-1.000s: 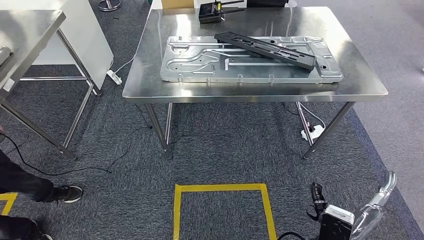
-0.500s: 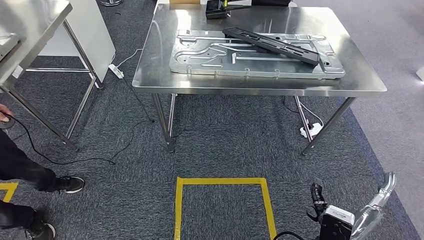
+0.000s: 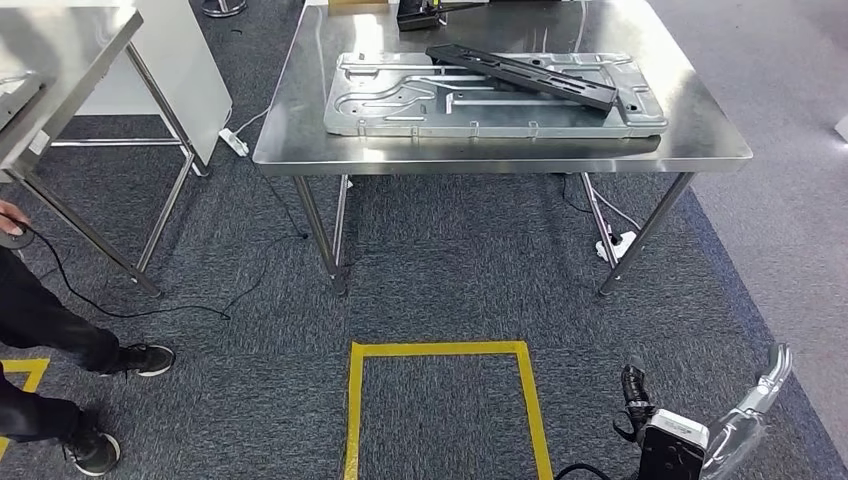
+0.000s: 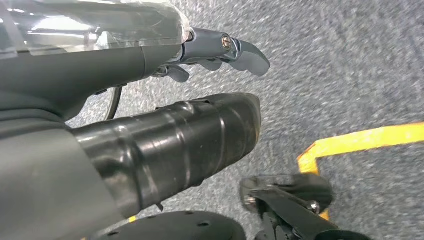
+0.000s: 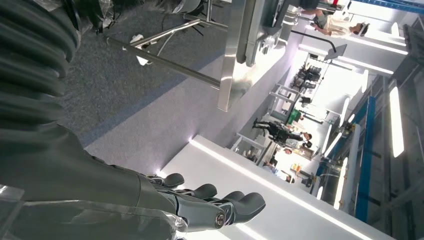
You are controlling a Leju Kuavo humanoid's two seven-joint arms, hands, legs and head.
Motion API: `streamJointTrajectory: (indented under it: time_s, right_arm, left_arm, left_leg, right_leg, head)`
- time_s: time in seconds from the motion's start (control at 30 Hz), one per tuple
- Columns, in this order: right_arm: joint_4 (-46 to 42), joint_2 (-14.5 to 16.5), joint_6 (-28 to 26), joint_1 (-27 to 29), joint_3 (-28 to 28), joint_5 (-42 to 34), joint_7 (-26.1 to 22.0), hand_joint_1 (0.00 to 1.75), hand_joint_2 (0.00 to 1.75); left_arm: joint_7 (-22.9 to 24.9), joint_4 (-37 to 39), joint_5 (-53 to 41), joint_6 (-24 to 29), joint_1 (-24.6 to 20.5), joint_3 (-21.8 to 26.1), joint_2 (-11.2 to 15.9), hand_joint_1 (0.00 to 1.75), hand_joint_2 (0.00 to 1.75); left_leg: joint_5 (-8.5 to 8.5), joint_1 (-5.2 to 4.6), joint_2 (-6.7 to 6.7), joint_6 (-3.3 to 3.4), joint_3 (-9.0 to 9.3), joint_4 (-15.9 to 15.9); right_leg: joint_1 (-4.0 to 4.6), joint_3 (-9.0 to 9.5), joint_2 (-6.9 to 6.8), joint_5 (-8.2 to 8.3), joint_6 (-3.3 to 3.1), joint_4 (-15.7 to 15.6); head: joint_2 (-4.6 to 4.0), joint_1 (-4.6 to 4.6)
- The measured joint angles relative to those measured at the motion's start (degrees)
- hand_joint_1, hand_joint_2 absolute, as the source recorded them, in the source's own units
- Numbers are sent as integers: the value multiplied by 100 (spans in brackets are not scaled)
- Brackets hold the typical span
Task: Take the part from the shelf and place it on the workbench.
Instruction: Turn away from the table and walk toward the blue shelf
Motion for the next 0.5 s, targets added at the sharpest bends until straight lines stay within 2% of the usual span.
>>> streamJointTrajectory:
  time_s: [0.03,0.07,0.1,0.13,0.17,0.2,0.23,0.3,0.33,0.37,0.4,0.47,0.5]
  right_arm:
    - [0,0,0,0,0,1,2,0,175]
    - [0,0,0,0,0,1,3,0,175]
    - [0,0,0,0,0,1,4,0,175]
    - [0,0,0,0,0,1,4,0,175]
    - [0,0,0,-1,0,2,4,0,175]
    - [0,0,0,-1,0,2,4,0,175]
    - [0,0,0,-1,0,3,4,0,175]
    - [0,0,0,0,0,3,4,0,175]
    - [0,-1,0,2,0,3,4,0,175]
    - [0,-1,0,3,0,3,4,0,175]
    - [0,-2,0,4,0,3,4,0,175]
    - [0,-2,0,6,0,3,5,0,175]
    - [1,-2,0,6,0,3,6,0,175]
  left_arm:
    - [0,0,1,0,2,1,0,0,0]
    - [0,0,2,0,3,1,0,0,0]
    - [0,0,3,0,1,2,0,0,0]
    - [0,-1,4,0,-4,2,0,0,0]
    - [-1,-1,5,0,-8,2,0,0,0]
    - [-1,-1,6,-1,-10,2,0,0,0]
    - [-2,-1,7,-1,-10,2,0,0,0]
    - [-1,-1,8,-1,1,3,1,0,0]
    - [-1,-1,10,-1,1,3,1,0,0]
    - [-1,-1,13,-1,-2,4,1,0,0]
    - [-2,-1,14,-2,-8,4,0,0,0]
    - [-2,-1,15,-2,-16,4,0,0,0]
    - [-2,-1,15,-2,-12,4,0,0,0]
  left_leg:
    - [26,0,0,-4,46,75]
    - [150,1,1,-4,198,-66]
    - [307,1,1,4,438,-384]
    - [394,-3,0,18,699,-776]
    - [441,-14,-3,37,910,-1113]
    - [439,-26,-5,57,1026,-1338]
    - [412,-41,-8,78,1058,-1436]
    - [463,-40,-2,148,1009,-1473]
    - [506,-32,6,198,990,-1489]
    - [556,-21,15,254,958,-1508]
    - [607,-13,23,299,916,-1520]
    - [692,-19,28,338,805,-1511]
    - [732,-21,30,338,744,-1501]
  right_leg:
    - [6,-62,-2,27,4,29]
    - [7,-121,-3,48,13,66]
    - [7,-174,-2,64,25,110]
    - [13,-223,-1,75,42,157]
    - [20,-269,-1,87,64,202]
    - [27,-301,-2,105,92,236]
    - [32,-323,-4,129,125,253]
    - [29,-339,0,168,199,258]
    - [21,-364,10,118,236,297]
    - [14,-419,23,-17,273,421]
    - [1,-509,36,-231,307,651]
    - [-16,-744,46,-695,364,1341]
    - [-24,-812,47,-813,383,1624]
  head:
    - [0,0]
    - [0,-1]
    - [0,-1]
    - [0,-1]
    - [0,1]
    - [0,3]
    - [0,4]
    - [0,6]
    - [0,7]
    - [0,8]
    - [0,9]
    - [0,9]
    - [0,8]
